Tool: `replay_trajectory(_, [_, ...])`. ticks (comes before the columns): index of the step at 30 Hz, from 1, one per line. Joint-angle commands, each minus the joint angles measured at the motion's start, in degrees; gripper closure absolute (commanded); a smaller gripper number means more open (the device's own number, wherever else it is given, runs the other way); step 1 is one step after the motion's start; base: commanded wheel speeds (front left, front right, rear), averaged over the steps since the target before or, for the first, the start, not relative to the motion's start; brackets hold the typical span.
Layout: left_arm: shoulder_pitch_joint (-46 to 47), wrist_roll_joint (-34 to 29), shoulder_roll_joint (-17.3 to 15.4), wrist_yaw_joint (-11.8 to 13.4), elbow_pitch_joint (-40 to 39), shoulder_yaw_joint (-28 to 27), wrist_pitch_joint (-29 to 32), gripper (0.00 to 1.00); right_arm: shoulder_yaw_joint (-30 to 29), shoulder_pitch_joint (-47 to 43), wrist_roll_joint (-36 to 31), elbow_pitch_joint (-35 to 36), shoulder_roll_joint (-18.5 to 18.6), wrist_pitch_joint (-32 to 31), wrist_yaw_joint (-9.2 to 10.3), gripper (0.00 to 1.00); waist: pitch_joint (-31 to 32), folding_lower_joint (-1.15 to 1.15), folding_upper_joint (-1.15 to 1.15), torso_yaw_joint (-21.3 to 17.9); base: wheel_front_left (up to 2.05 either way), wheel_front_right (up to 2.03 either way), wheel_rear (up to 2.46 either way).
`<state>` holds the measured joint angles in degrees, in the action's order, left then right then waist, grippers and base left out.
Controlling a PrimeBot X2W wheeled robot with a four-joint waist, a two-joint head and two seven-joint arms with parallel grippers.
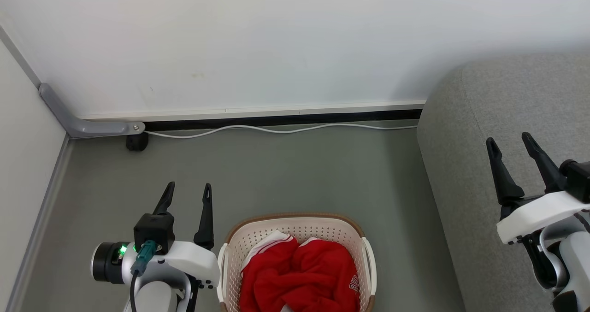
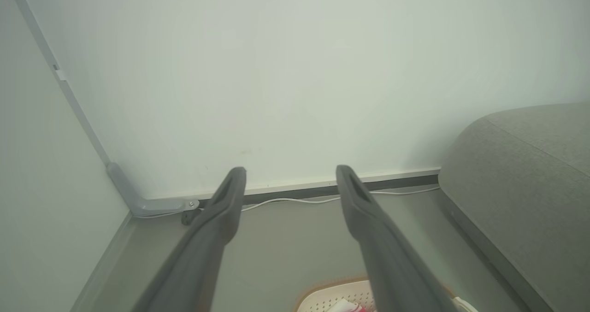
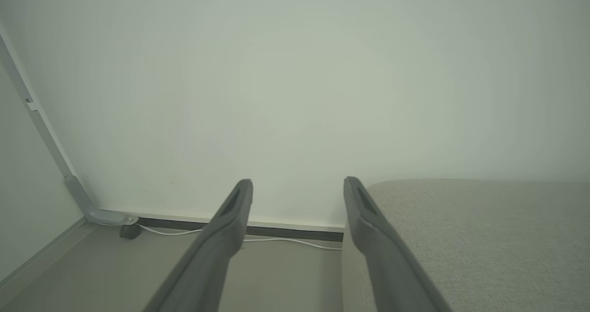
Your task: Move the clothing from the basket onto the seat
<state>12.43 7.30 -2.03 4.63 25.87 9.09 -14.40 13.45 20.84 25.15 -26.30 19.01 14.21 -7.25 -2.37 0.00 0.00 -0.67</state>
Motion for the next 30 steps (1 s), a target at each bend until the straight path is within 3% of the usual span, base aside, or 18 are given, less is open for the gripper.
replay_trajectory(1, [2.7,0.6,-0.9,0.8,-1.5,-1.5,-0.6,0.00,0.4,1.1,0.1,1.7,0.7,0.8,-0.24,0.00,-0.2,0.00,0.00,0.1,0.00,0.00,0.00])
replay_trajectory(11, [3.3,3.0,-0.9,1.9,-2.4,1.3,-0.6,0.00,-0.3,1.9,1.1,5.3,1.6,0.8,-0.24,0.00,-4.3,0.00,0.00,-0.1,0.00,0.00,0.00])
replay_trajectory(30, [10.1,10.8,-0.9,10.5,-3.5,15.0,-0.6,0.00,-5.1,6.3,5.6,18.1,6.6,0.8,-0.24,0.00,-23.4,0.00,0.00,-0.9,0.00,0.00,0.00])
